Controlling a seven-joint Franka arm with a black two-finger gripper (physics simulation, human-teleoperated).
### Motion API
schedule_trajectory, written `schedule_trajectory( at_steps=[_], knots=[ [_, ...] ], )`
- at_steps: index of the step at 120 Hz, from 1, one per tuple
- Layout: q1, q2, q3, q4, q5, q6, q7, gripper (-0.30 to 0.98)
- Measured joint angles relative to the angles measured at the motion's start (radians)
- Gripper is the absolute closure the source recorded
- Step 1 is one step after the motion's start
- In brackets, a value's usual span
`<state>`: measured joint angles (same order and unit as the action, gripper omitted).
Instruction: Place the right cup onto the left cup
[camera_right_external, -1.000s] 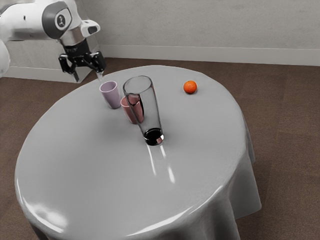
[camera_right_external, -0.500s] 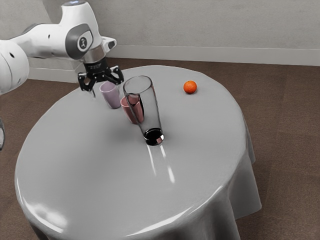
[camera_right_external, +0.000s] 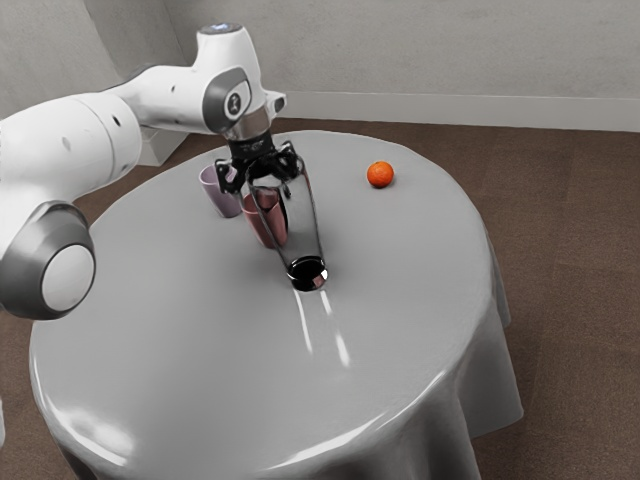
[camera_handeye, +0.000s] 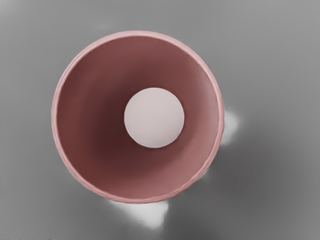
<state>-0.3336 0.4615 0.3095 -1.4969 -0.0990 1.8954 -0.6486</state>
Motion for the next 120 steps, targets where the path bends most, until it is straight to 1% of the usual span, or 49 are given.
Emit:
schedule_trajectory(
  at_steps=[26,39,53,104,120],
  knots=[
    [0.0,0.056,-0.001,0.065,-0.003,0.004,-0.024,0.05],
    [0.026,0.093,-0.001,0.128,-0.002,0.004,-0.025,0.05],
    [0.043,0.125,-0.002,0.153,-0.003,0.005,-0.023,0.05],
    [0.059,0.202,-0.025,0.183,-0.01,0.033,-0.019,0.06],
    [0.06,0.214,-0.026,0.182,-0.012,0.046,-0.018,0.09]
  ],
)
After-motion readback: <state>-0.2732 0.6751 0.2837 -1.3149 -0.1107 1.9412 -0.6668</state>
